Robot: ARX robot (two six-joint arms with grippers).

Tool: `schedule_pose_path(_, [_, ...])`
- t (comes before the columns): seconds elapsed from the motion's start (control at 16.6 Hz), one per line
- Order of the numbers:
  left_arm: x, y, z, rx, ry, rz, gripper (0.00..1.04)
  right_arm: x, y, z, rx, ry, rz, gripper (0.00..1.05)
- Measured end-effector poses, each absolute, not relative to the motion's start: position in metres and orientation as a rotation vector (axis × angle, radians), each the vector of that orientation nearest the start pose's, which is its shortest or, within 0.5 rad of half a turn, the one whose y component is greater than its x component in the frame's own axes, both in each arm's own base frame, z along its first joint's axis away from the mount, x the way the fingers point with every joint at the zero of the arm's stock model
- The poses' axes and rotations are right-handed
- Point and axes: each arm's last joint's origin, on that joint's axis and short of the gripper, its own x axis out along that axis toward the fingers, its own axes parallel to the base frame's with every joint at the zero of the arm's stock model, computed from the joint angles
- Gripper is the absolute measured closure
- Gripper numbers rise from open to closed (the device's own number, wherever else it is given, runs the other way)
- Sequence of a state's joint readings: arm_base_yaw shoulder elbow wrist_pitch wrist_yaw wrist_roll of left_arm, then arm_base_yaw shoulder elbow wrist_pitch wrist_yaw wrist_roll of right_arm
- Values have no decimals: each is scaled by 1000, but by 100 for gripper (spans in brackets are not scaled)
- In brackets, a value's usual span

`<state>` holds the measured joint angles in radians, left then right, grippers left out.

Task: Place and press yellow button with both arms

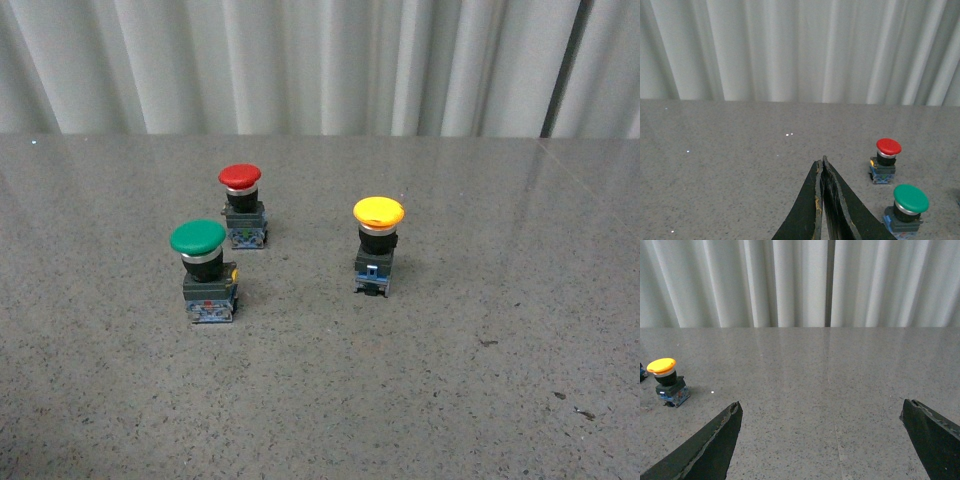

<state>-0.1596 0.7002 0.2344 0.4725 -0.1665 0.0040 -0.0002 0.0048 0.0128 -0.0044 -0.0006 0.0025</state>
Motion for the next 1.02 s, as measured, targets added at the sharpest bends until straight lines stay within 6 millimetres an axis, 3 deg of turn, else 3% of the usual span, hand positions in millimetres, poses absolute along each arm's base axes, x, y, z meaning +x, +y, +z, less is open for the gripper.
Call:
schedule_pose_path(0.42, [135, 1, 188, 1, 4, 23, 103, 97, 0, 167, 2, -4, 0, 7])
schedule_pose_path(1.02, [116, 0, 171, 1, -14, 0, 103, 97, 0, 167, 2, -4, 0, 7])
